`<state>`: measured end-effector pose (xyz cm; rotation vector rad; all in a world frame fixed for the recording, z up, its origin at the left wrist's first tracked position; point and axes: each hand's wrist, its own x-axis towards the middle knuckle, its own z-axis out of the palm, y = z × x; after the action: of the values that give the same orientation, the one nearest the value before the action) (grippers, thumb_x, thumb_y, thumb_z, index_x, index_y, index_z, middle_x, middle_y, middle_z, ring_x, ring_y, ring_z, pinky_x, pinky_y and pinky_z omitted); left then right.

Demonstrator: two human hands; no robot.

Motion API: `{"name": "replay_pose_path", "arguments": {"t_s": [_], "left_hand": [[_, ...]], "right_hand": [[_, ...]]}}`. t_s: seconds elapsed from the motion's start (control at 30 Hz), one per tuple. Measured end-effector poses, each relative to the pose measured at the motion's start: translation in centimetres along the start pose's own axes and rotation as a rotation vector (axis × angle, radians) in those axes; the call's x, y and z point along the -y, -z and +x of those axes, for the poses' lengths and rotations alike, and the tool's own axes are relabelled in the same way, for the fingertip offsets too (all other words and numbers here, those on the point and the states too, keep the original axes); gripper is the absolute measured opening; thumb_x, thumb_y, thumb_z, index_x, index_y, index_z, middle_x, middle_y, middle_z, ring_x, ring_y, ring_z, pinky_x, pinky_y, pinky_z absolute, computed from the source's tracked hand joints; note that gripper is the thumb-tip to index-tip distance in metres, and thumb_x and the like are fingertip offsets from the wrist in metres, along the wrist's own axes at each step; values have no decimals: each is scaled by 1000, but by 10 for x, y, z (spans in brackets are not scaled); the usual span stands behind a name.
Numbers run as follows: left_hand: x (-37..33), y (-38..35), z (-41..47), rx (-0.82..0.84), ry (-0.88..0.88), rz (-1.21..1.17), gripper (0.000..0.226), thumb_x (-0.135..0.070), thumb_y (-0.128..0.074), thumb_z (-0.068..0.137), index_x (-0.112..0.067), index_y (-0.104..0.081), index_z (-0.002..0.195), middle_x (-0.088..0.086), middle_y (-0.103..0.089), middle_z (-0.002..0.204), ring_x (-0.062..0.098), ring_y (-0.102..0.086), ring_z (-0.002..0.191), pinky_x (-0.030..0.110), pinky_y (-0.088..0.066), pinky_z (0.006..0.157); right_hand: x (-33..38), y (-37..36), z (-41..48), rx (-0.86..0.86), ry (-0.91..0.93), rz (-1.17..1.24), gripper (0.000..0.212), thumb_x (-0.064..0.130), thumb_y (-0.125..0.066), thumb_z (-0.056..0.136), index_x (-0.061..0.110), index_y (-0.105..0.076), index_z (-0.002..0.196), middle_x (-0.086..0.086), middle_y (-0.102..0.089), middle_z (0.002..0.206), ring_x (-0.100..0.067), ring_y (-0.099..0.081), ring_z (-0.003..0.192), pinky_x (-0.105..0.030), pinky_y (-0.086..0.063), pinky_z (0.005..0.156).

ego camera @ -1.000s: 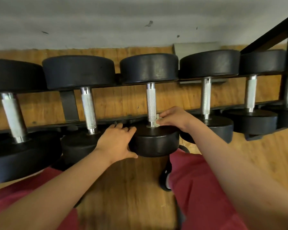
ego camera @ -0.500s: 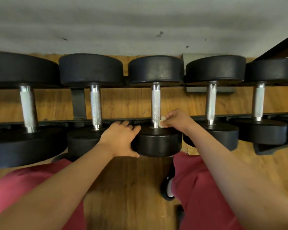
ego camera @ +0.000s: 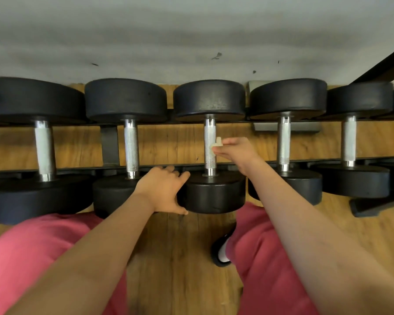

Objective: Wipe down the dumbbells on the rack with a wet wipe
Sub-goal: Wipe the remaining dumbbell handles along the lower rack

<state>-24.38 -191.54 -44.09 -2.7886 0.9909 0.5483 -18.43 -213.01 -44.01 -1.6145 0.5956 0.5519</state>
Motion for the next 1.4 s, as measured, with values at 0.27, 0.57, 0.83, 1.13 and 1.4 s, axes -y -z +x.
{"name": "replay_pose_path", "arguments": {"t_s": [0.27,0.57,0.83,1.13,1.4], "left_hand": [[0,-1,1,-11,-5,14,101,-80,-50,76,-15,-23,149,5,-59,126,24,-51,117,37,-44,94],[-1,0,-1,-13,3,16,101,-80,-50,76,-15,-25,148,5,-59,125,23,-52,115,36,-47,86],[-1,-2,0,-13,3,20,98,-79,-51,76,-14,-28,146,5,-60,121,23,-52,112,35,-45,83],[-2,-4,1,-26,-1,34,97,-78,-51,77,-14,-27,146,5,-60,120,22,-54,111,34,-44,79],[2,-4,-3,19,-1,2,95,-75,-53,80,-14,-27,148,5,-60,124,22,-52,115,34,-45,86]], "right_hand": [[-5,3,-2,155,-193,-99,41,-6,-72,80,-7,-59,119,-19,-66,113,-15,-70,88,-17,-58,69],[-16,1,-3,-4,-63,-18,31,-4,-73,81,0,-55,107,-10,-62,99,-11,-66,76,-21,-56,77],[-8,0,1,-36,-10,-139,30,8,-77,81,-3,-66,107,-7,-66,80,-11,-56,69,-22,-46,68],[1,-6,-14,47,-59,9,12,-2,-68,86,8,-60,87,-11,-66,90,-15,-62,84,-13,-54,67],[7,-4,-22,100,-98,137,15,-7,-61,89,6,-56,86,-10,-63,89,-10,-60,77,-24,-54,83]]}}
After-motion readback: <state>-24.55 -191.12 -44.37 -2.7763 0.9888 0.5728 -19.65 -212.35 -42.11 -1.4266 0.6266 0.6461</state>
